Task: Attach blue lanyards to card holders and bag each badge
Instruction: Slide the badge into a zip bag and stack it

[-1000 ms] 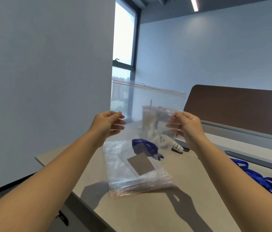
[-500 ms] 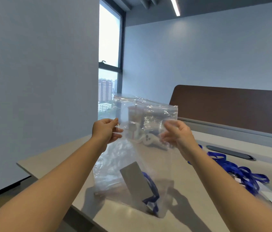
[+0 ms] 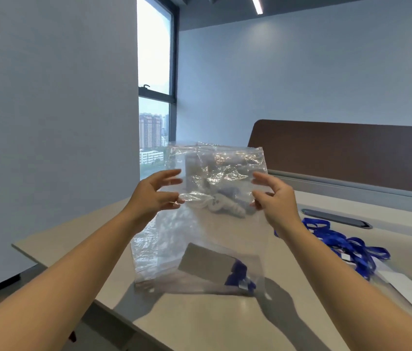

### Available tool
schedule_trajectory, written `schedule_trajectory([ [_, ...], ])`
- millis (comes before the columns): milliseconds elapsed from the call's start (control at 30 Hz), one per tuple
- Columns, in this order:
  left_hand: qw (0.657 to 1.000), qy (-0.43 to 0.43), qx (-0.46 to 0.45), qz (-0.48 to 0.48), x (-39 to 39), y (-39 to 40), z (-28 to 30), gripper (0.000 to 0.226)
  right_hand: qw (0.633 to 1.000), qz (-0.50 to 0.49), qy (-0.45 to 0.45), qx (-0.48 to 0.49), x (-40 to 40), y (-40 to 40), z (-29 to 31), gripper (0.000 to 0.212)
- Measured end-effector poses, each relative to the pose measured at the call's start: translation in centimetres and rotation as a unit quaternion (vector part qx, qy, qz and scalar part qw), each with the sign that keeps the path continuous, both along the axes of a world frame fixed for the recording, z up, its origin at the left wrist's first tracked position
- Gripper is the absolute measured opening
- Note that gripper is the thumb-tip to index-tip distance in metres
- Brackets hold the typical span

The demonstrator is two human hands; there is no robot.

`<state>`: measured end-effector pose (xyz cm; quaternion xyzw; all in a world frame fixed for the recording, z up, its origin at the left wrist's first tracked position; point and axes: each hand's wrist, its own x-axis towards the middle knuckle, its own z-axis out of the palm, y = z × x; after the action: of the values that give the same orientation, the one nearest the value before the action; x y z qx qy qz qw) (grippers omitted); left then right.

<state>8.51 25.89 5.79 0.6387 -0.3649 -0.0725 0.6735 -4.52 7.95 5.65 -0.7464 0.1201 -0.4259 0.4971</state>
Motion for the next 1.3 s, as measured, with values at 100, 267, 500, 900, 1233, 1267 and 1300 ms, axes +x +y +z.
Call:
schedule_trajectory([
  [100, 1.0, -0.016, 0.0, -0.018, -1.2, -1.1, 0.7, 0.048, 1.0, -0.009, -0.011, -0.023, -2.1, -0.5, 0.5, 0.047],
  [267, 0.995, -0.074, 0.02, -0.063, -3.5, -3.5, 0.7, 0.063, 0.997, -0.033, 0.016, -0.067, -6.4, -1.7, 0.7, 0.065],
  [500, 0.978, -0.146, 0.072, -0.129, -8.0, -7.3, 0.2, 0.067, 0.986, -0.121, 0.05, -0.106, -13.9, -3.0, 0.9, 0.077],
  [900, 0.924, 0.003, 0.0, -0.382, -20.5, -16.9, 0.6, 0.073, 0.961, -0.276, 0.01, -0.033, -30.9, -4.4, 1.8, 0.073],
  [1233, 0.877, 0.002, 0.091, -0.472, -30.7, -27.2, -1.1, 0.069, 0.919, -0.387, 0.038, 0.06, -41.6, -9.9, -1.0, 0.071],
  [1267, 0.874, -0.002, 0.101, -0.474, -31.3, -28.2, -1.6, 0.068, 0.914, -0.396, 0.047, 0.069, -42.2, -10.7, -1.5, 0.07],
  [1300, 0.872, -0.004, 0.11, -0.477, -31.7, -29.3, -2.0, 0.068, 0.91, -0.405, 0.059, 0.074, -42.6, -11.5, -2.1, 0.07],
])
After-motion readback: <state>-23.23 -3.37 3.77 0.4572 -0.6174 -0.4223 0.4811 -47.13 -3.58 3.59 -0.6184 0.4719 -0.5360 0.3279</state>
